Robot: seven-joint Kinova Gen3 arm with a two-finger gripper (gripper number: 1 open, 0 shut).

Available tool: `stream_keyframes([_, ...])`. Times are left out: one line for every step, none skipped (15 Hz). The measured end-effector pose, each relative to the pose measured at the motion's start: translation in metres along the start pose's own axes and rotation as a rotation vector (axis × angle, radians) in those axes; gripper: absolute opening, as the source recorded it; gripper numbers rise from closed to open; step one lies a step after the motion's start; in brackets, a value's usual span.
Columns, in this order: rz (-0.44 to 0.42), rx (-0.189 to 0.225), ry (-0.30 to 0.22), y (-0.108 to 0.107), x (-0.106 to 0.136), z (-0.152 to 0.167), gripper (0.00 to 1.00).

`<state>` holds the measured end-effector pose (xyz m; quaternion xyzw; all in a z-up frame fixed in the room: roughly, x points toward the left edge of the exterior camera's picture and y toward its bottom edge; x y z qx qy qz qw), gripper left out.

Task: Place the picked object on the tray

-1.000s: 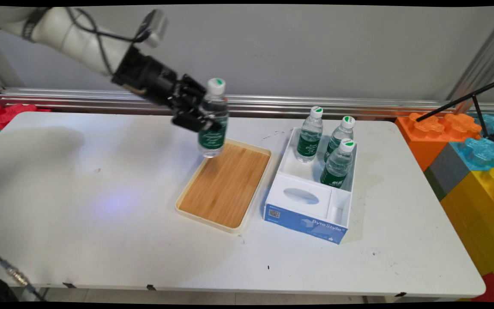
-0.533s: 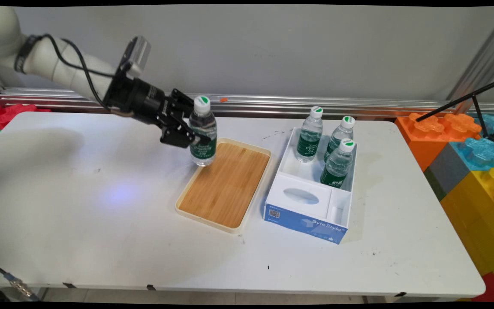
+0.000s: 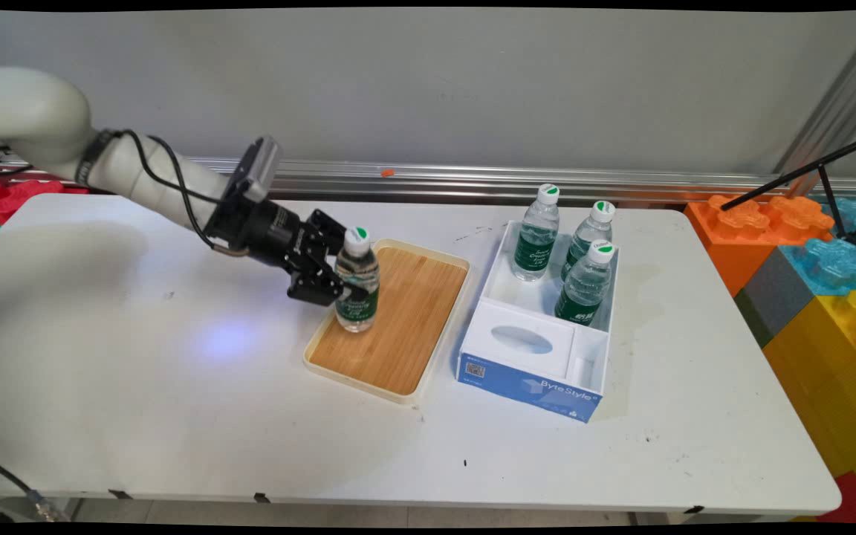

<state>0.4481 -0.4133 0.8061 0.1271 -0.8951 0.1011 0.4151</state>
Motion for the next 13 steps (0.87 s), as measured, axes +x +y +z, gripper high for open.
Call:
stream_keyframes([-0.003,-0.008,-0.001,-0.001,-0.006,0.005,0.00])
stream_keyframes([-0.006,-0.016,-0.002,-0.002,-0.012,0.011,0.00])
stream_keyframes([-0.008,-0.021,-0.002,-0.002,-0.015,0.014,0.00])
stream_keyframes([-0.011,-0.024,0.000,-0.003,-0.018,0.017,0.00])
stream_keyframes([-0.013,-0.027,0.001,-0.004,-0.022,0.021,0.00])
stream_keyframes([-0.015,-0.030,0.003,-0.005,-0.024,0.023,0.00])
stream_keyframes([-0.017,-0.032,0.005,-0.005,-0.026,0.025,0.00])
stream_keyframes([-0.019,-0.035,0.007,-0.006,-0.028,0.027,0.00])
stream_keyframes([-0.020,-0.039,0.009,-0.007,-0.029,0.029,0.00])
stream_keyframes([-0.021,-0.043,0.011,-0.008,-0.031,0.030,0.00])
stream_keyframes([-0.022,-0.047,0.013,-0.008,-0.033,0.031,1.00])
stream_keyframes([-0.022,-0.050,0.014,-0.009,-0.034,0.031,1.00])
stream_keyframes([-0.022,-0.055,0.013,-0.009,-0.035,0.031,1.00])
